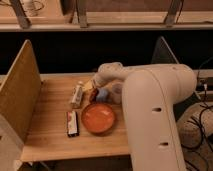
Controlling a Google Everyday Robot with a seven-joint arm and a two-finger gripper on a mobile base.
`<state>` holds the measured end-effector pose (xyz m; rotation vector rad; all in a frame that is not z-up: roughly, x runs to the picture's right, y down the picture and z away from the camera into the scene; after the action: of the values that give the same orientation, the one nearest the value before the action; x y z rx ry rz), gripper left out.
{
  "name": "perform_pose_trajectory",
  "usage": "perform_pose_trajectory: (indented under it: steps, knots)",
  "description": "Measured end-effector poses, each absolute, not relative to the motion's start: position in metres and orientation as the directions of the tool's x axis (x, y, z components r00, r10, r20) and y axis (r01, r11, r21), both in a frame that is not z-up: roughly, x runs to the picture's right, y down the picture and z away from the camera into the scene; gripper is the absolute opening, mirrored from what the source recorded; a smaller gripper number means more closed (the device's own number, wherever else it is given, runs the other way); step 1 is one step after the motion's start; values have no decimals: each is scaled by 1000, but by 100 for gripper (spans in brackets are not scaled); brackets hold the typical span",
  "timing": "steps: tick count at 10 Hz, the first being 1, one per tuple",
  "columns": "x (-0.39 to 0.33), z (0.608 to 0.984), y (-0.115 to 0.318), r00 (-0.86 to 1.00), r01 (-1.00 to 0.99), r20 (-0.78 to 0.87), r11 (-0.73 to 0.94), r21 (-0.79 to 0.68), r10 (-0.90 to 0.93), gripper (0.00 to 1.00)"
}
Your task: Place the pepper on the white sponge
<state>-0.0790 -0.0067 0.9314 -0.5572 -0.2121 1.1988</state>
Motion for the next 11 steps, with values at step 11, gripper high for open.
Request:
perform_pose_trajectory:
  steps: [11]
  knots:
    - [-111, 978, 15, 404, -766, -220, 197, -612, 888, 80]
